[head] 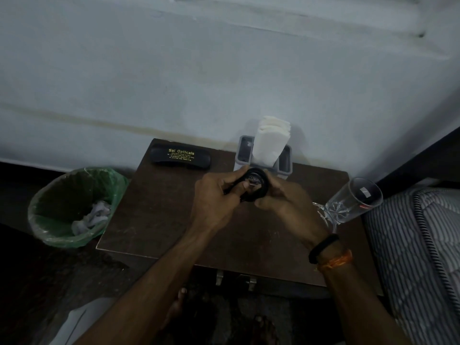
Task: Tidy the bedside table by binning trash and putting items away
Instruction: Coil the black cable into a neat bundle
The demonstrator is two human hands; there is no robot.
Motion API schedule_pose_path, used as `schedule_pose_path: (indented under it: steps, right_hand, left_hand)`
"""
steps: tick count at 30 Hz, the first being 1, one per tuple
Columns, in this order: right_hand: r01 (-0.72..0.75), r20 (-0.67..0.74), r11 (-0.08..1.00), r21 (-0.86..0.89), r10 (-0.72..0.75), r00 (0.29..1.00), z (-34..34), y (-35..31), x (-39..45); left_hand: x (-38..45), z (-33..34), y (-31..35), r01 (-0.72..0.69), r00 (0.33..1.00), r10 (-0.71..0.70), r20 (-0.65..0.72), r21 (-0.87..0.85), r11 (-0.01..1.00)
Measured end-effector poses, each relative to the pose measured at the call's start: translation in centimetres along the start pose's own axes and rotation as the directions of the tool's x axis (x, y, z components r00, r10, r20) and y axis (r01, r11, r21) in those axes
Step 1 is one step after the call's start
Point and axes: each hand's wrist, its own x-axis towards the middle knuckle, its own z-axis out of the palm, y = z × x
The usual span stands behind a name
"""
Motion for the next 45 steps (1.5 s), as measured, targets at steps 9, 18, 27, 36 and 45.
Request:
schedule_pose_path:
  steps: [9, 18, 27, 36, 45]
  right_hand:
    - [0.314, -0.183, 0.755, -0.576, -0.493, 0.85, 1.6, 0.3, -0.3]
    - [0.299, -0.209, 0.657, -0.692, -0.579, 0.788, 3.1, 0.3, 0.3]
    - [0.494, -0.267, 0.669, -0.556, -0.706, 0.656, 3.6, -0.8, -0.5]
    - [0.49, -0.718, 0.867, 0.084, -0.289, 0.633, 1.6, -2.5, 0.2]
    - [0.181, -0.599, 0.766, 0.616, 0.307, 0.739, -0.6, 0.7, 1.5]
  left_hand:
    - [0.0, 0.3, -0.2, 0.251, 0.967, -0.249, 0.054, -0.358, 0.899]
    - [-0.1, 0.1, 0.2, 0.282, 0.955, -0.293, 0.041, -0.428, 0.859]
    - [0.0, -0.5, -0.2, 0.158, 0.984, -0.172, -0.053, -0.208, 0.965]
    - [-0.1, -0.2, 0.1, -0.007, 1.0, 0.007, 0.008, 0.032, 0.999]
    - [-0.4, 0.3, 0.8, 0.174, 0.982, -0.14, 0.122, -0.338, 0.925]
